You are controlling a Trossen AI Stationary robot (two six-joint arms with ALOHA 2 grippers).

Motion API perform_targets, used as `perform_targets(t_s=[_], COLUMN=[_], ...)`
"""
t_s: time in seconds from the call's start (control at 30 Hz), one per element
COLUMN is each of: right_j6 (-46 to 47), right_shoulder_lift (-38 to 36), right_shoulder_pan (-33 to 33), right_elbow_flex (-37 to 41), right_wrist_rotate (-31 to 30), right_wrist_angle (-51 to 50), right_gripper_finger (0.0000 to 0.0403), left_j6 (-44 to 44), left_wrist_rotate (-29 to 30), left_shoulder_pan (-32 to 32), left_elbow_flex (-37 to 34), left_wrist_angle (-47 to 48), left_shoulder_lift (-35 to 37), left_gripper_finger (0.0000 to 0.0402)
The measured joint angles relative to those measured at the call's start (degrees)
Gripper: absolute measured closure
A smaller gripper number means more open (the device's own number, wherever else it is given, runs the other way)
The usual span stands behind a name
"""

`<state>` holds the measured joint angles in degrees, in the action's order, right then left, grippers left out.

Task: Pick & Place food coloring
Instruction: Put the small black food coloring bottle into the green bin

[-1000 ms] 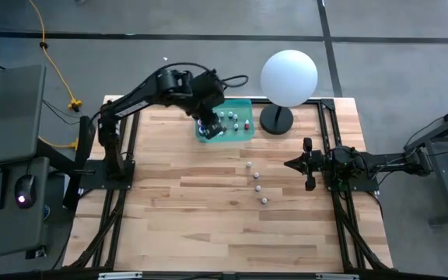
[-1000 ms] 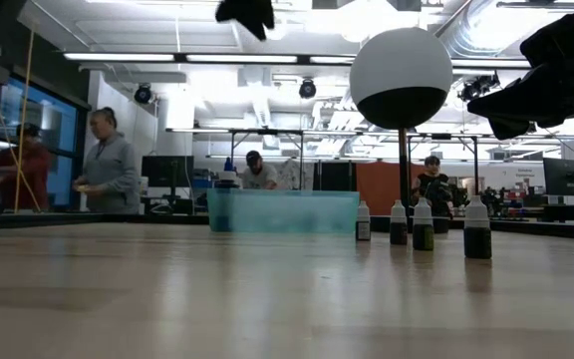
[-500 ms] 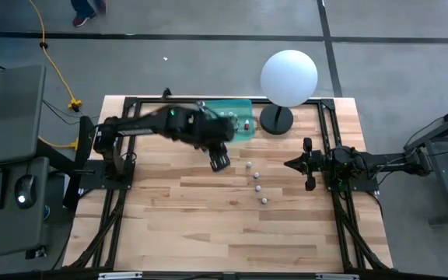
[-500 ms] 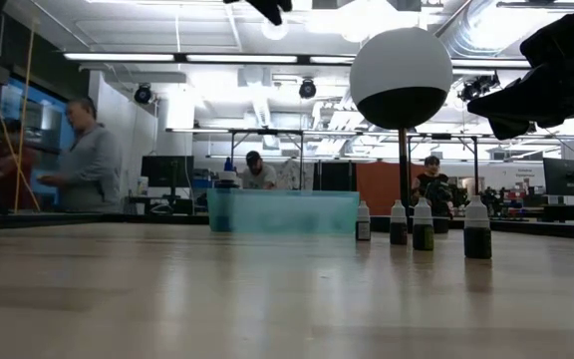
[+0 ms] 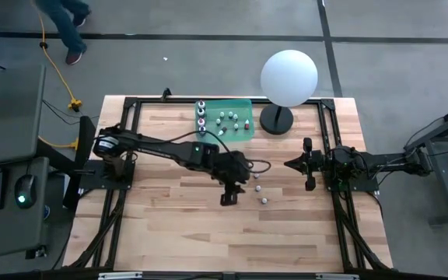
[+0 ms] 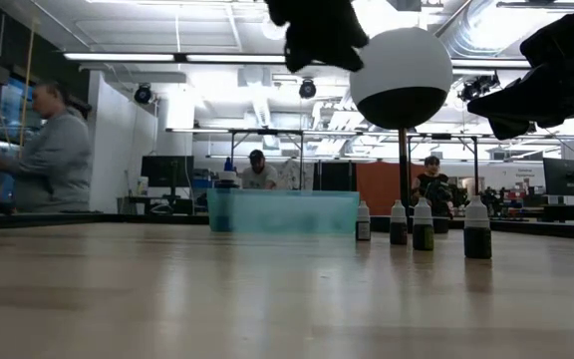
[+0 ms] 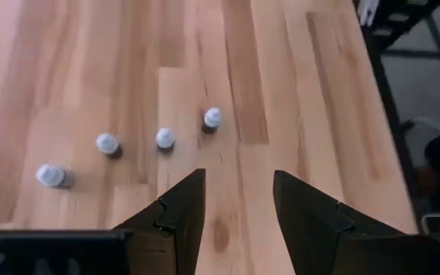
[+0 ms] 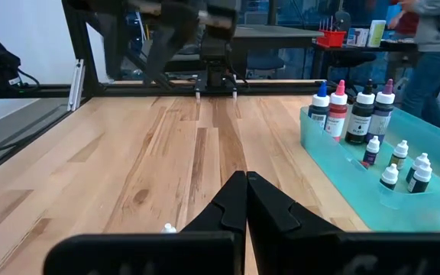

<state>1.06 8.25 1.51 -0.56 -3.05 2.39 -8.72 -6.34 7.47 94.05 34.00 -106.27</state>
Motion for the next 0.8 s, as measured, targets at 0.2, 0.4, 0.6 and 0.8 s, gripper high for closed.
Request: perform_targets(t_s=[0.2, 0.4, 0.6, 0.8], right_j6=[0.0, 0.0, 0.0, 0.0], right_shoulder_lift=[0.0, 0.0, 0.0, 0.0], right_shoulder_pan=[0.0, 0.0, 0.0, 0.0], right_elbow_flex=[0.0, 0.0, 0.0, 0.0], right_wrist_rotate=[0.0, 0.0, 0.0, 0.0], right_wrist_angle=[0.0, 0.0, 0.0, 0.0], right_gripper_finger=[0.0402, 0.0402, 0.0402, 0.0402], left_j6=[7.0, 7.4, 7.7, 16.1], left_wrist_rotate=[-0.6, -1.6, 1.2, 0.6], left_shoulder_pan=[-1.1, -6.5, -10.8, -11.6], left_elbow_flex=[-0.3, -0.3, -0.2, -0.2], left_wrist_angle=[-0.7, -3.4, -5.0, -6.9], left_shoulder_lift=[-2.0, -3.4, -3.9, -7.3], left_gripper_finger=[0.0250, 0.0250, 0.0250, 0.0250])
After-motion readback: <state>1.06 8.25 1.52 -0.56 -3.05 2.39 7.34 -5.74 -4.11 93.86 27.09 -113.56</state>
